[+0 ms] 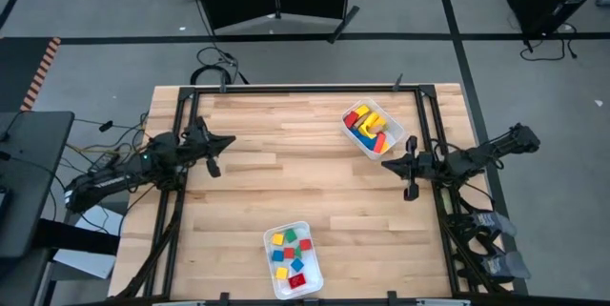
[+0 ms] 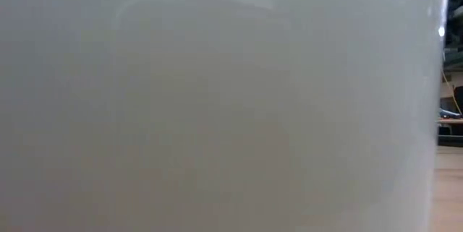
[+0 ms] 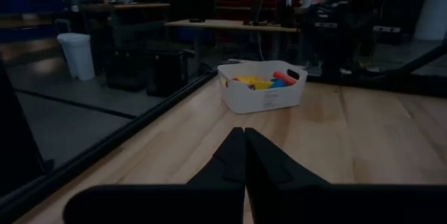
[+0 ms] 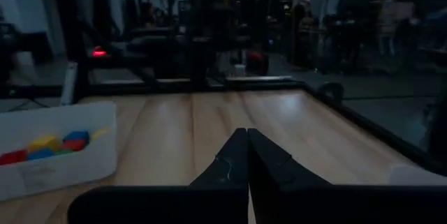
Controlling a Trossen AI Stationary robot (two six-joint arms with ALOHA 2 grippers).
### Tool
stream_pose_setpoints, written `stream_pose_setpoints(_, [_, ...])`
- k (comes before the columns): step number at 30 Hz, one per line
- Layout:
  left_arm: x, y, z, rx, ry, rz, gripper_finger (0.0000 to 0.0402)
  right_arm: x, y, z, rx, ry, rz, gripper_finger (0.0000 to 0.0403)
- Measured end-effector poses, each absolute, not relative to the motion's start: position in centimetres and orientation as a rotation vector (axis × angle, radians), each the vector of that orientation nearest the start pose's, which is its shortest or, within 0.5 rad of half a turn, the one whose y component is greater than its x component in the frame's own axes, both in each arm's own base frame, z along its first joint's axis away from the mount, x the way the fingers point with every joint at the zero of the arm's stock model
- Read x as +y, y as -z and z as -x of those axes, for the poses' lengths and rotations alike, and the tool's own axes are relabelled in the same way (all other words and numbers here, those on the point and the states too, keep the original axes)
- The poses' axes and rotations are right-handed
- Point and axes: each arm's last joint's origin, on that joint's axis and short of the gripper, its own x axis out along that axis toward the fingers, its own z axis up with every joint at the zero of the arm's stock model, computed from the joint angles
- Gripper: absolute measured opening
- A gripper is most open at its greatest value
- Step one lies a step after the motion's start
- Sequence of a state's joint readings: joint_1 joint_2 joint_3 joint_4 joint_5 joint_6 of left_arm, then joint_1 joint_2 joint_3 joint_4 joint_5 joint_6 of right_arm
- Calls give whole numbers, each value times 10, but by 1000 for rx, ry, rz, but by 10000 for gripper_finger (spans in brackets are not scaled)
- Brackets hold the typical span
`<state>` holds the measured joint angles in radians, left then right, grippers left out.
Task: Sort blocks by size
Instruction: Return to Home Position
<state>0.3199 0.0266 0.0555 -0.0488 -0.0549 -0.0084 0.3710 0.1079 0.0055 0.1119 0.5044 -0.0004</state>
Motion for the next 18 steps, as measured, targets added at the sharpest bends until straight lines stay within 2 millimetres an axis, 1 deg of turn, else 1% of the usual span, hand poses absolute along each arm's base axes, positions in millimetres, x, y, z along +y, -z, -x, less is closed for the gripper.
stream_pose_setpoints(2, [31, -175, -90, 20, -375, 11, 3, 21, -168, -96, -20, 159, -19, 5])
stream_pose_setpoints(7, [31, -172, -90, 38, -368, 13, 3, 20, -172, -93, -48, 161, 45, 5])
stream_pose_setpoints(9, [31, -169, -91, 16, -357, 21, 3, 20, -172, -93, -43, 162, 47, 5])
stream_pose_setpoints(11, [31, -167, -92, -20, -322, 32, 3, 21, -170, -94, -27, 160, 27, 5])
stream_pose_setpoints(18, [29, -167, -93, -23, -269, 33, 3, 24, -161, -101, 61, 153, -49, 5])
